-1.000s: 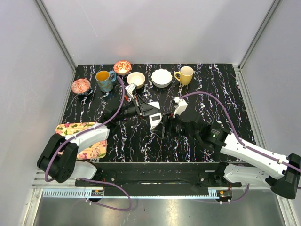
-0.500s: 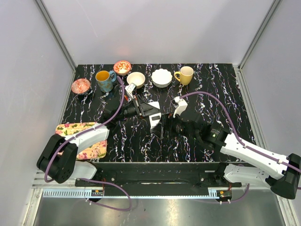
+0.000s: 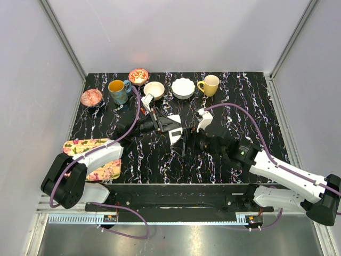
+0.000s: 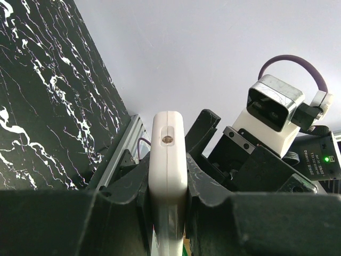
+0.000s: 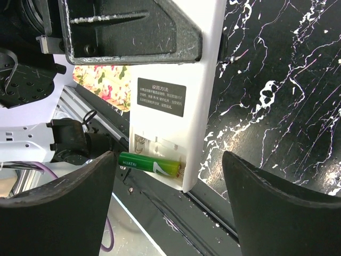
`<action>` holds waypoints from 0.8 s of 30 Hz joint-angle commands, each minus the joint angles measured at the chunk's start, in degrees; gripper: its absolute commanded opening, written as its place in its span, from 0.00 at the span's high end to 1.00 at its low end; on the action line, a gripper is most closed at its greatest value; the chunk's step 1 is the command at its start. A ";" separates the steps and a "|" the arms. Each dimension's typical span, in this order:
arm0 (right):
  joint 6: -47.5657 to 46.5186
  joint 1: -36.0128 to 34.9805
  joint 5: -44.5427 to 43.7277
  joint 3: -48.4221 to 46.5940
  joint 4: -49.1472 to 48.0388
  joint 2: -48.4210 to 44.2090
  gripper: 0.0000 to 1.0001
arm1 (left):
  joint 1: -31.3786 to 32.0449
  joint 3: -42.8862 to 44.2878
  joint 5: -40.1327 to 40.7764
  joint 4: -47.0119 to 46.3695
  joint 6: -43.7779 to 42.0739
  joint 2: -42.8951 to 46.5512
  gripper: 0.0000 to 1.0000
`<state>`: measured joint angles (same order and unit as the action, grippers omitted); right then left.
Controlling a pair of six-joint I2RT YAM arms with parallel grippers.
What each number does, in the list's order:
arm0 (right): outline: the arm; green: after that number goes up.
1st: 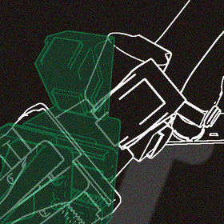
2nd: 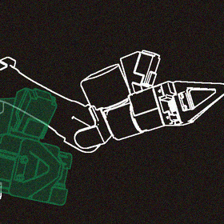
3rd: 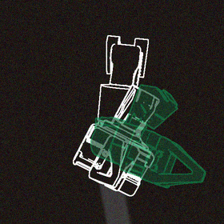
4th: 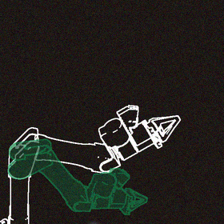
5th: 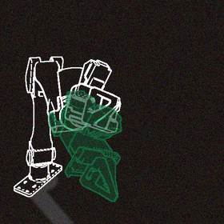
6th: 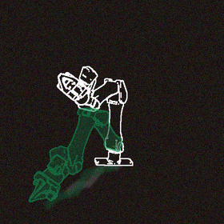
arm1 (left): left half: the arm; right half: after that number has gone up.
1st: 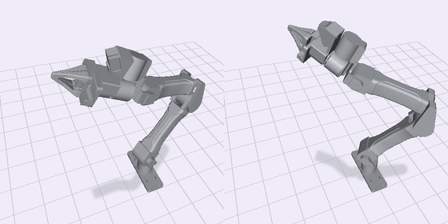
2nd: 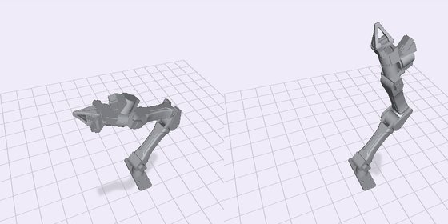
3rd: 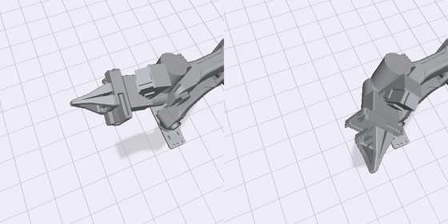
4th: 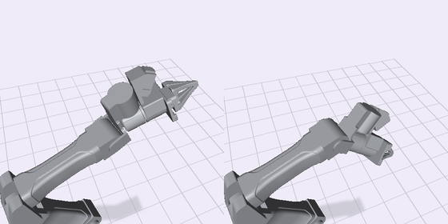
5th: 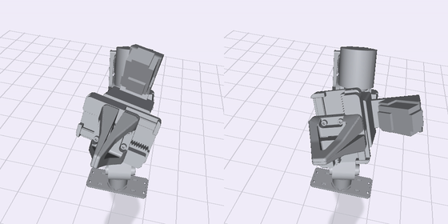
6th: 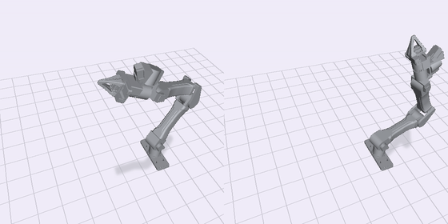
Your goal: Load the batteries into the remote control
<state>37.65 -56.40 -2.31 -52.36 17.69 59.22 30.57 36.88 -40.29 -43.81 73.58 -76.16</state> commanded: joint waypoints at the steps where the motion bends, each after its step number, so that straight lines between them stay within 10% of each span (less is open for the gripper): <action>1: 0.67 0.68 -0.07 -1.69 -2.75 -0.07 0.12 | -0.33 -0.50 0.57 -4.18 -0.28 1.81 1.00; 18: 0.94 1.21 1.07 -1.61 -3.63 0.54 0.24 | -0.33 -0.50 0.65 -4.35 -0.19 1.80 1.00; 24: 1.11 1.29 0.72 -1.52 -3.54 -0.07 0.14 | -0.33 -0.41 0.57 -4.09 -0.37 1.63 1.00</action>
<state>38.50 -55.68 -1.89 -52.36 16.14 59.79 30.52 36.49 -40.29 -43.75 73.58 -76.16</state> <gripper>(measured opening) 0.854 0.249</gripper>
